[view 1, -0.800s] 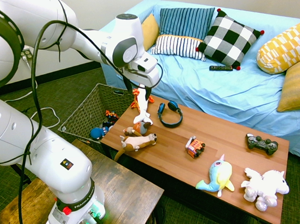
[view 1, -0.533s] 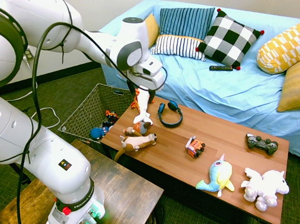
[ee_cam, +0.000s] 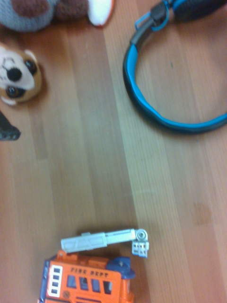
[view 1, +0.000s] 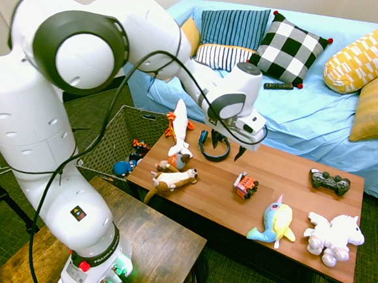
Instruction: Put the toy car in the basket
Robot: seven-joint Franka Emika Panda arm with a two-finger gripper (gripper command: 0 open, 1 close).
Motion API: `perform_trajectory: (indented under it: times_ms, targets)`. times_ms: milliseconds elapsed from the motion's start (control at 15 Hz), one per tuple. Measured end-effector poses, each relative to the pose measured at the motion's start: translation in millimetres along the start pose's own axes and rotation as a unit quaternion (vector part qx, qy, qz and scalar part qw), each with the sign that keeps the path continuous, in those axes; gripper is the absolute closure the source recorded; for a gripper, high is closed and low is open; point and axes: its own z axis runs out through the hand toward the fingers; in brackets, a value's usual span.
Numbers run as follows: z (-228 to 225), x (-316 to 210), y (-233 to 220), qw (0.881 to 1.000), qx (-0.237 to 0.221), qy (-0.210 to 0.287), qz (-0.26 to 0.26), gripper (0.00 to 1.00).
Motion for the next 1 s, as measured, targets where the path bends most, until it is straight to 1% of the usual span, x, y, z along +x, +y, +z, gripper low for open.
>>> perform_trajectory:
  times_ms: [133,267,400,600,733,1000]
  targets:
    - [34.6,24.5,8.9,1.000,-0.018,-0.019,0.015,0.00]
    - [76.3,38.2,18.6,0.998,-0.044,-0.040,0.024,0.00]
    - [100.3,51.0,26.1,0.997,-0.061,-0.045,0.030,0.00]
    - [100.8,72.0,31.7,0.997,-0.066,-0.031,0.038,0.00]
    - [100.0,84.9,24.1,0.997,-0.067,-0.026,0.034,0.00]
    - [104.9,103.3,13.4,0.996,-0.075,-0.044,0.026,0.00]
